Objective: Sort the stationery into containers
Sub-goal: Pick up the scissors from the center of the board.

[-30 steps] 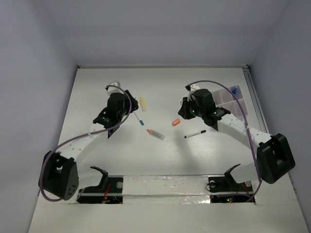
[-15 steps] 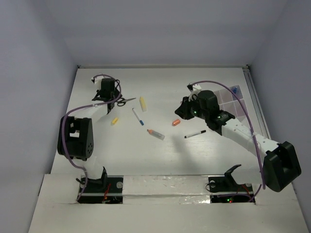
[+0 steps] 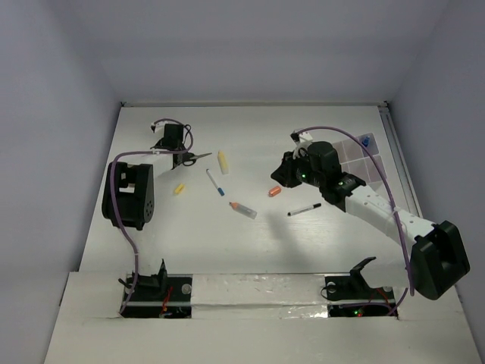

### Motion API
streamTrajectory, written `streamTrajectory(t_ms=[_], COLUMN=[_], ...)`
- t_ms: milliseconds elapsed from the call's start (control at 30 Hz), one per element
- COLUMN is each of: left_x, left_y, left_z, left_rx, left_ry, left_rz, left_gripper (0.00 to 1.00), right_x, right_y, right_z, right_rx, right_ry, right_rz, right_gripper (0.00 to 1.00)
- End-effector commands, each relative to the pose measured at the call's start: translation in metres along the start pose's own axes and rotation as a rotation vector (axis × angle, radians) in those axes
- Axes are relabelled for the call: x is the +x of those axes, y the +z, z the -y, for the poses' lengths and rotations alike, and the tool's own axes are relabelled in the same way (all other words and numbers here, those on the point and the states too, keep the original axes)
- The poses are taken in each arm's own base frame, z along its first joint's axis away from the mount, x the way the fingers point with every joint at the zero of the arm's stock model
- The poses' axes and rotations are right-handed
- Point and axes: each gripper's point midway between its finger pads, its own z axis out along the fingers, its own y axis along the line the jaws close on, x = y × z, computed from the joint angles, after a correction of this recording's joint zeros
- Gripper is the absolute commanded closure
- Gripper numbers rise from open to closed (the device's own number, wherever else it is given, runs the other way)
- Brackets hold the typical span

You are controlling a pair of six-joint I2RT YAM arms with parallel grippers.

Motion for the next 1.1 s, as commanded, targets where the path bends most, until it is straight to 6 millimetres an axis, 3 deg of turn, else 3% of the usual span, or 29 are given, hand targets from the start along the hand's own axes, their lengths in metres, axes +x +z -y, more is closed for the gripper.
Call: streamTrajectory(t_ms=[0, 333, 567, 633, 733, 867, 1067], left_x=[-0.020, -0.020, -0.004, -0.007, -0.021, -0.069, -0.098], left_y=[0.001, 0.022, 0.033, 0.033, 0.024, -0.018, -0.068], left_z=[0.006, 0.009, -0.003, 0.000, 0.005, 0.020, 0.034], left_rx=[-0.002, -0.013, -0.048, -0.036, -0.025, 0.050, 0.150], left_ry=[0.019, 0.046, 0.057, 0.054, 0.050, 0.005, -0.014], left_rz=[0.029, 0.007, -0.040, -0.033, 0.000, 0.131, 0.216], left_gripper=[0.71, 0.72, 1.00, 1.00, 1.00, 1.00, 1.00], right_x=[-0.011, -0.010, -0.013, -0.016, -0.018, -0.017, -0.016], right_y=[-0.001, 0.000, -0.002, -0.004, -0.007, -0.002, 0.009], right_z=[-0.009, -0.009, -0.004, -0.004, 0.001, 0.001, -0.009], right_rx=[-0.030, -0.032, -0.002, 0.005, 0.032, 0.026, -0.046], right_ry=[-0.019, -0.019, -0.019, -0.020, -0.024, -0.029, -0.052], right_rz=[0.045, 0.043, 0.061, 0.075, 0.095, 0.092, 0.065], right_gripper=[0.79, 0.79, 0.78, 0.78, 0.77, 0.71, 0.65])
